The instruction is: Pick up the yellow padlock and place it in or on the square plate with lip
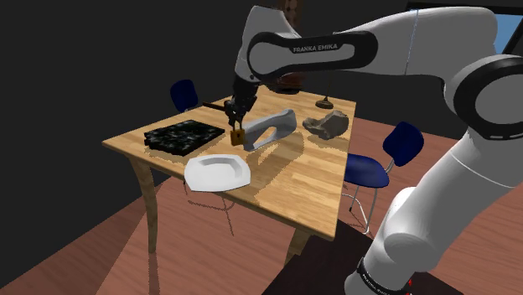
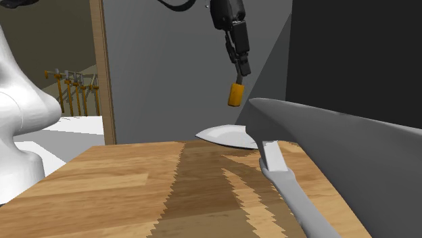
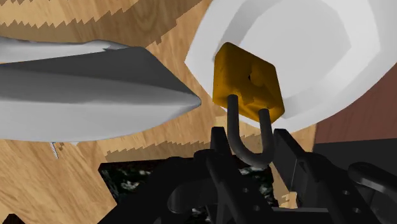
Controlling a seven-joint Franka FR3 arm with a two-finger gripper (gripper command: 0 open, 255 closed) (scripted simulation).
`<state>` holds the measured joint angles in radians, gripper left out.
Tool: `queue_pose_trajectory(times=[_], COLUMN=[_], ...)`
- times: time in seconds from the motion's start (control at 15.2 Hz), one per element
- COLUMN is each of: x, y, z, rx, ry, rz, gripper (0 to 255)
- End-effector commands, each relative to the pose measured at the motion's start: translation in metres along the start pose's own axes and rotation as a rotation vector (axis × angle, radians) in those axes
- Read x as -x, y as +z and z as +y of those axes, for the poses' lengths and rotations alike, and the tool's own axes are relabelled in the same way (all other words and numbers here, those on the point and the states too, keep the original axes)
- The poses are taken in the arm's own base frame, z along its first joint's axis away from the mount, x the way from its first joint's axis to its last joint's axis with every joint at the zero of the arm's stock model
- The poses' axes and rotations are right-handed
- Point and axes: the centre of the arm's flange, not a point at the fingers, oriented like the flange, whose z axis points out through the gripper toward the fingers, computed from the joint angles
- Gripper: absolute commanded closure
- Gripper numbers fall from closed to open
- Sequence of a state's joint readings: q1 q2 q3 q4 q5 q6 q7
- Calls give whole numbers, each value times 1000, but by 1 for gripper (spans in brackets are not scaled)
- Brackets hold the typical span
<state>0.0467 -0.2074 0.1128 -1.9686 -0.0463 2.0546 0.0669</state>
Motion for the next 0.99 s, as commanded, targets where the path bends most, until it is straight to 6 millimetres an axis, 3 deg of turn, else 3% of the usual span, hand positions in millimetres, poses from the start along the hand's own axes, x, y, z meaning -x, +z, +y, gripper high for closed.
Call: queue_pose_trajectory(times=[0.0, 0.26, 0.92], x=[-5, -17, -1], y=[-5, -13, 38], z=[-24, -73, -75], rx=[0, 0, 0], ry=[2, 2, 2], rz=[0, 0, 0], gripper=[255, 255, 255])
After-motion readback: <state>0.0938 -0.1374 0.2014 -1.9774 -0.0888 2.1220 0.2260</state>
